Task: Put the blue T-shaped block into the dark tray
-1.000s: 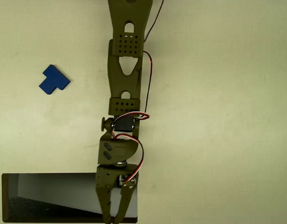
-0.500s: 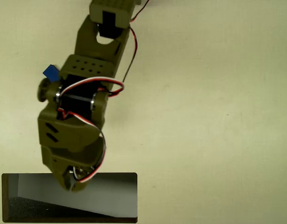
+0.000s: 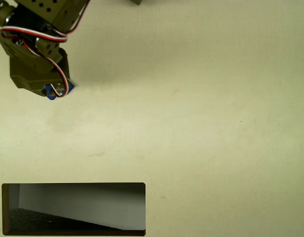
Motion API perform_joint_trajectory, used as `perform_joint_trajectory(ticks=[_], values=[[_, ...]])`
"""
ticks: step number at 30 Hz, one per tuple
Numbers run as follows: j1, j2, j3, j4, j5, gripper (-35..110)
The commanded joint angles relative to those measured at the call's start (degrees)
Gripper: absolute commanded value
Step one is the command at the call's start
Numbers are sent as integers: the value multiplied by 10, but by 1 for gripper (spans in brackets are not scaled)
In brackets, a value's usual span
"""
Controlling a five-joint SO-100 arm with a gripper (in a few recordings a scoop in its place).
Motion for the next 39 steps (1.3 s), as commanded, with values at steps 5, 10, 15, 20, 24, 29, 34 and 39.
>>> perform_joint_trajectory(ticks=[5,10,15,20,24,29,34,39], values=[[101,-4,79,-109,-228,0],[154,-25,136,-195,-324,0],[177,-67,163,-274,-371,0],[184,-120,163,-353,-412,0],[172,-152,164,-404,-409,0],[141,-168,191,-457,-365,0],[123,-169,217,-481,-369,0],[91,-157,257,-514,-341,0]])
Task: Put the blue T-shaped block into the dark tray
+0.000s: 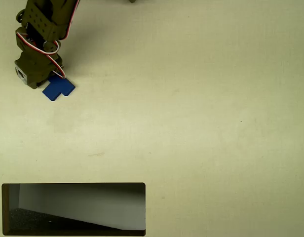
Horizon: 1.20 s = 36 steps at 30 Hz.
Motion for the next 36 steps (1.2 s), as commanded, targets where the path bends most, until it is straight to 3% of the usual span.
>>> perform_joint_trajectory(ticks=[1,19,36], values=[[-25,24,25,-13,24,0],[-279,-20,33,-110,301,0],[-238,29,11,-24,284,0]])
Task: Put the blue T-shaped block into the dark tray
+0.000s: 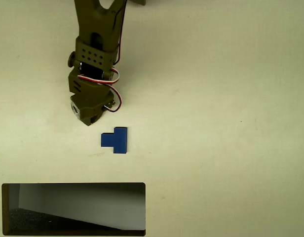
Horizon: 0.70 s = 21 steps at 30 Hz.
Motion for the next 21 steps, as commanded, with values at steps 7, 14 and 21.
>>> perform_joint_trajectory(ticks=[7,14,21], values=[[-16,46,53,17,-18,0],[-92,48,73,-1,47,0],[-178,21,34,-15,128,0]])
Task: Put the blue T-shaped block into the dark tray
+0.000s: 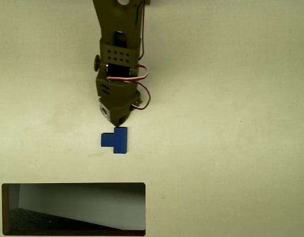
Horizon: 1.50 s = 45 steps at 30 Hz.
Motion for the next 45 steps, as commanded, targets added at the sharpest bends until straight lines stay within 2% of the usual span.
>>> perform_joint_trajectory(ticks=[1,7,21,26,32,41,45], values=[[-19,-4,-18,0,14,0],[-18,-21,-34,0,8,0],[26,47,87,-9,-125,0],[54,45,83,-9,-129,0],[76,-62,-62,7,-108,0],[75,-301,-443,76,-35,0],[76,-336,-496,82,-34,0]])
